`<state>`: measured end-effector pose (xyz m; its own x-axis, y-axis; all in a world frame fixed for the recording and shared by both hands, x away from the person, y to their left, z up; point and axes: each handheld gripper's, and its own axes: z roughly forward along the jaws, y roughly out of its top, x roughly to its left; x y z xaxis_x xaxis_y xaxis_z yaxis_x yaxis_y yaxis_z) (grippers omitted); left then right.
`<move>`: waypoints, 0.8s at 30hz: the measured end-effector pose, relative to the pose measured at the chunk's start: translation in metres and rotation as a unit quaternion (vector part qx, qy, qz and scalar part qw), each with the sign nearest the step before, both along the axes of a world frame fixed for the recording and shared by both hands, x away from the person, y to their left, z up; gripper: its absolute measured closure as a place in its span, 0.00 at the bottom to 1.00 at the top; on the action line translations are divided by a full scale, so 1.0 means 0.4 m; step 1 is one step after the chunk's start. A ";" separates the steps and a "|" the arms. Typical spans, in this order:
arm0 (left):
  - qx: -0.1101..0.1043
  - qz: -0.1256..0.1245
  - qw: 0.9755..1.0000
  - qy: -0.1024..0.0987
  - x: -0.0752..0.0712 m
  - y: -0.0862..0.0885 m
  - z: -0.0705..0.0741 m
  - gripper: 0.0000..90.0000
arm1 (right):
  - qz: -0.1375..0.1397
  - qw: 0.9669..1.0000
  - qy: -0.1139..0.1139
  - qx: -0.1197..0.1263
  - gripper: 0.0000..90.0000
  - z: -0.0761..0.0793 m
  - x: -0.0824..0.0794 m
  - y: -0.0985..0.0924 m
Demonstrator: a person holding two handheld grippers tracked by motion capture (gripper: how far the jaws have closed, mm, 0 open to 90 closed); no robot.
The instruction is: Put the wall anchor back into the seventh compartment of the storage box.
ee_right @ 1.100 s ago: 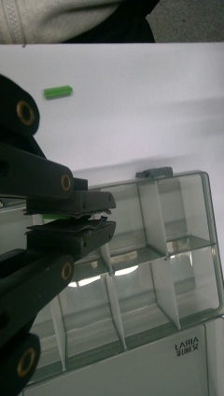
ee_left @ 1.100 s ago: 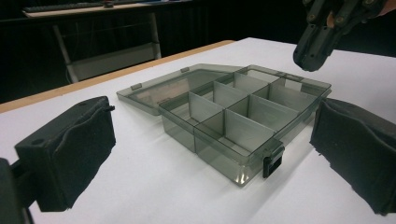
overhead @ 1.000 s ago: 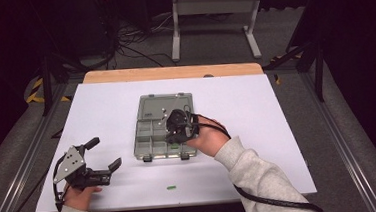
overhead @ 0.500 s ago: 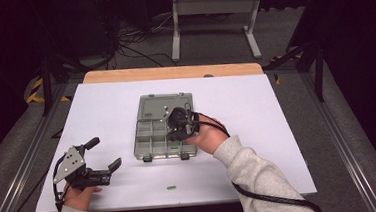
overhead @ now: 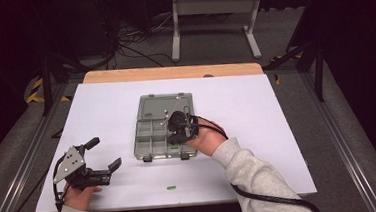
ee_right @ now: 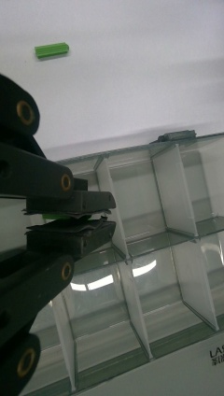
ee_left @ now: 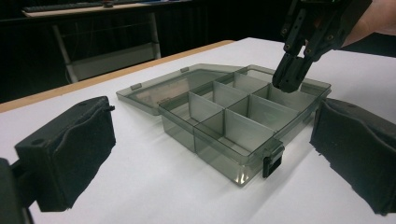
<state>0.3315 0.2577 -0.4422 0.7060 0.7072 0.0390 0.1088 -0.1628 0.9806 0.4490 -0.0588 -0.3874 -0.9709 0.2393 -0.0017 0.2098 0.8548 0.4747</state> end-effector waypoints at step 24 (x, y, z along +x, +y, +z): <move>0.002 0.000 1.000 0.000 0.000 0.000 0.000 0.00 | -0.001 0.999 0.026 -0.027 0.93 -0.064 -0.001 0.013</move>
<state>0.3317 0.2578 -0.4422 0.7057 0.7073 0.0414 0.1088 -0.1660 0.9801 0.4486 -0.0537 -0.4129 -0.9698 0.2414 0.0352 0.2339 0.8789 0.4157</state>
